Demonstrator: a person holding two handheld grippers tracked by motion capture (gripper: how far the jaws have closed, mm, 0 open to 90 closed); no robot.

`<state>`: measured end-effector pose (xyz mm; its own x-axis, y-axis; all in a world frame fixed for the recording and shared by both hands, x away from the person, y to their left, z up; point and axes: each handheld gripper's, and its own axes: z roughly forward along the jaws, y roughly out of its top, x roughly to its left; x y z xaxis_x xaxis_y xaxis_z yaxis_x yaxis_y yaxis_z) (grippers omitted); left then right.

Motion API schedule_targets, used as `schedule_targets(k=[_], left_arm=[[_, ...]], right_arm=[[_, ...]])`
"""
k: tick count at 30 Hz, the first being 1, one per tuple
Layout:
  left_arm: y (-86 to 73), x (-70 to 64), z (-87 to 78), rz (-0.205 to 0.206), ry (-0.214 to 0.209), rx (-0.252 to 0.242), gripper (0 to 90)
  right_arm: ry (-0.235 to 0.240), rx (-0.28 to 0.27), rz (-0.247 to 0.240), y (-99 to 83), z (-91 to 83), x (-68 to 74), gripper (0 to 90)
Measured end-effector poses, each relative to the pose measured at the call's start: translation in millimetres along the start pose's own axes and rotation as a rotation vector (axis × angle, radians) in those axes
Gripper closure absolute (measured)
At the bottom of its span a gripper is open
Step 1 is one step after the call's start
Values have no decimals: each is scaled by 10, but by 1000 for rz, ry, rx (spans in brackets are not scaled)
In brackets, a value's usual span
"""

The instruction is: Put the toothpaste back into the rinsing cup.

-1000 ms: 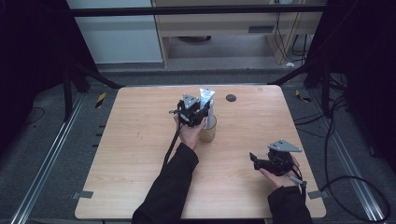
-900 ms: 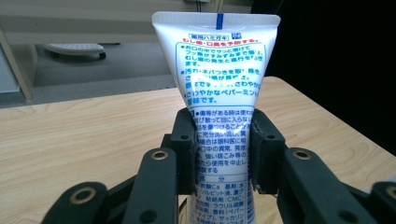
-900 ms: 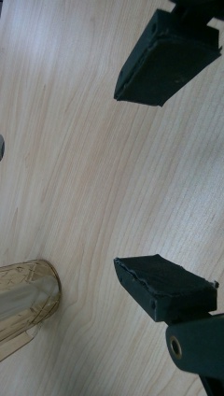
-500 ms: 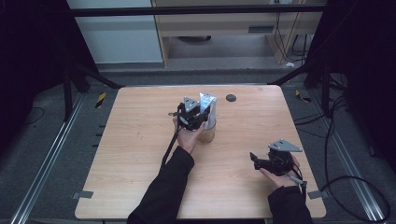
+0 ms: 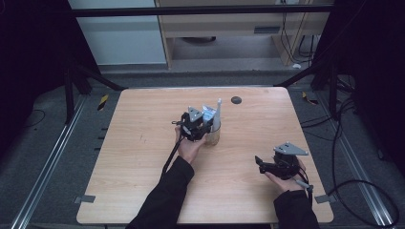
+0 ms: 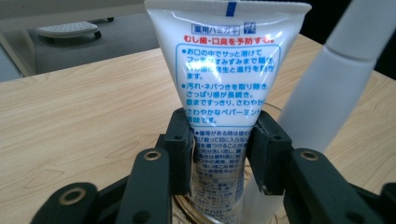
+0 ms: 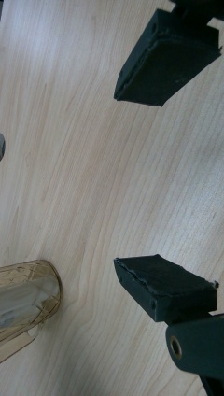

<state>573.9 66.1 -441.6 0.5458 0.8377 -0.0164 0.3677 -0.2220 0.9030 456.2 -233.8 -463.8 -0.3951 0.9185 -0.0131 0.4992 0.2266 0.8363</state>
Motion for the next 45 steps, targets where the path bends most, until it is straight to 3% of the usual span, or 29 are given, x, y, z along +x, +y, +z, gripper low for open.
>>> schedule_targets(k=[5,15,21,23,25,27,32,36,45], left_arm=[[10,-30,-51,31,14,24,592],[17,55,-146,13,-6,48,580],[34,26,-179,29,22,47,565],[56,14,-213,43,51,24,492],[96,36,-271,24,20,7,434],[124,50,-326,37,23,-5,491],[167,98,-467,56,11,3,455],[197,173,-671,76,0,7,411],[4,392,-1137,100,28,72,334]], right_arm=[[2,-3,-2,5,0,9,161],[1,-1,-2,3,5,7,161],[-1,-1,-3,3,6,9,161],[-1,-1,-2,2,6,8,161],[1,-1,-3,2,5,9,161],[1,0,-4,1,8,7,161],[1,1,1,0,4,16,161],[1,-4,3,3,-8,11,161],[2,-6,4,0,-26,16,156]])
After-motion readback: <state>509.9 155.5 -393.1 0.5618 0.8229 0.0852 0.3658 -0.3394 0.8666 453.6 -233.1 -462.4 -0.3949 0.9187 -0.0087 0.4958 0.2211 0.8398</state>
